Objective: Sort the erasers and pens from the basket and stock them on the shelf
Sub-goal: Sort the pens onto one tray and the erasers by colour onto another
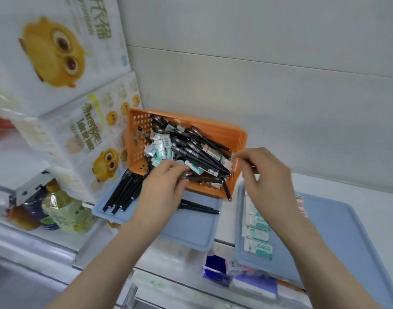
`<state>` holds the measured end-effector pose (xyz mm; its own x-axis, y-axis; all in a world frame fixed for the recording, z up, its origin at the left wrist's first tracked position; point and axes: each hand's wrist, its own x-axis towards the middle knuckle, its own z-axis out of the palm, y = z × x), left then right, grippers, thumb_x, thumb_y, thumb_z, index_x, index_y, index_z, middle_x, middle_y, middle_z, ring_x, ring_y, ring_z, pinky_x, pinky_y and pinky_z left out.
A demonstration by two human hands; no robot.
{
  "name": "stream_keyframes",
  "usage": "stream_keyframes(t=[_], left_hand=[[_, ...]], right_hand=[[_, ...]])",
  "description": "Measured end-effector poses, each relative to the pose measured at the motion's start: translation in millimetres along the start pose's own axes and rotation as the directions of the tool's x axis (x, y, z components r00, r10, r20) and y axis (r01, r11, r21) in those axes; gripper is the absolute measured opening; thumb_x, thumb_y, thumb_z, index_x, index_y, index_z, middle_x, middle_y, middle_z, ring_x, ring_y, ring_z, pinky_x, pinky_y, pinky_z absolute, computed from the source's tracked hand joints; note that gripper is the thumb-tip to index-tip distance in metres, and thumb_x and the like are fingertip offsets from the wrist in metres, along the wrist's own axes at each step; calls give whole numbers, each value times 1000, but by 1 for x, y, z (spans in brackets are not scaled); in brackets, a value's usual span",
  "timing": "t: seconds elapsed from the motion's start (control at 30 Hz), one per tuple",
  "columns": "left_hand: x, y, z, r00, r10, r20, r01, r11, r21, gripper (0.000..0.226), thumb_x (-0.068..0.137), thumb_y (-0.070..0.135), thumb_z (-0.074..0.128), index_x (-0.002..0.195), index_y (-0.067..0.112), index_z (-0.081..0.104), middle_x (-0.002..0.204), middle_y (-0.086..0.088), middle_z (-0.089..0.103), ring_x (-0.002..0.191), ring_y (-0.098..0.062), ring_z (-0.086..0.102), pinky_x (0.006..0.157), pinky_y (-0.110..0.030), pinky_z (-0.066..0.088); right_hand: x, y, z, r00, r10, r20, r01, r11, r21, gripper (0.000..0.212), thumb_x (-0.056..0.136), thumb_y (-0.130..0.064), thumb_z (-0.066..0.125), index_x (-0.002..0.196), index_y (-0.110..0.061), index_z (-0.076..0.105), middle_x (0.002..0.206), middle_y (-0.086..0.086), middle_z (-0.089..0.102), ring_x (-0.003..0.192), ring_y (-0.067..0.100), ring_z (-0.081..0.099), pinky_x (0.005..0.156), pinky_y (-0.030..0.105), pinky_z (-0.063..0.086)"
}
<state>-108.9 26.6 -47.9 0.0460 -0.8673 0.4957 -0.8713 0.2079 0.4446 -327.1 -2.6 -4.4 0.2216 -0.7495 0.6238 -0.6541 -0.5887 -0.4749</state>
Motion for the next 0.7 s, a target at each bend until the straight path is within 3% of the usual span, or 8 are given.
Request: stream_keyframes(t=[0.07, 0.17, 0.27, 0.4, 0.53, 0.7], left_hand=[[21, -23, -9, 1000, -11, 29, 9, 999, 41, 32, 87, 15, 69, 119, 15, 66, 110, -2, 59, 90, -19, 60, 79, -26, 45], [40, -51, -16, 996, -11, 85, 5, 997, 73, 36, 86, 11, 69, 121, 15, 66, 114, -4, 58, 102, -23, 58, 83, -30, 44], [51, -70, -12, 992, 75, 104, -81, 995, 54, 35, 85, 7, 68, 120, 15, 66, 112, -4, 59, 103, -25, 57, 83, -30, 44], [70, -75, 5, 968, 214, 135, -219, 975, 27, 46, 83, 8, 70, 128, 14, 61, 121, -6, 58, 111, -27, 54, 94, -37, 45], [90, -70, 21, 931, 290, 223, -311, 948, 66, 53, 84, 14, 71, 134, 17, 56, 129, -6, 52, 118, -27, 47, 100, -40, 44], [95, -70, 27, 935, 272, 226, -297, 951, 85, 49, 83, 14, 71, 130, 18, 60, 124, -7, 51, 112, -28, 48, 96, -40, 45]], right_hand=[[11, -11, 21, 994, -13, 110, 22, 997, -78, 27, 94, -8, 57, 118, -17, 65, 110, -2, 65, 92, 13, 61, 78, 18, 40], [30, -18, 52, 965, 63, 256, -10, 980, -200, 36, 92, -14, 60, 129, -14, 60, 117, 7, 64, 104, 26, 59, 85, 31, 44], [52, -17, 78, 951, 150, 269, -58, 945, -321, 34, 92, -25, 62, 121, -7, 60, 112, 12, 63, 103, 32, 57, 83, 36, 43], [81, -6, 103, 914, 314, 257, -176, 877, -448, 23, 98, -25, 51, 112, -8, 58, 98, 13, 67, 87, 30, 63, 67, 31, 43], [98, -1, 111, 821, 474, 319, -264, 810, -524, 24, 101, -23, 46, 114, -8, 58, 104, 16, 66, 90, 31, 63, 74, 35, 51], [100, -6, 105, 803, 478, 356, -249, 812, -528, 22, 98, -20, 51, 117, -12, 58, 109, 13, 64, 95, 30, 62, 81, 39, 52]])
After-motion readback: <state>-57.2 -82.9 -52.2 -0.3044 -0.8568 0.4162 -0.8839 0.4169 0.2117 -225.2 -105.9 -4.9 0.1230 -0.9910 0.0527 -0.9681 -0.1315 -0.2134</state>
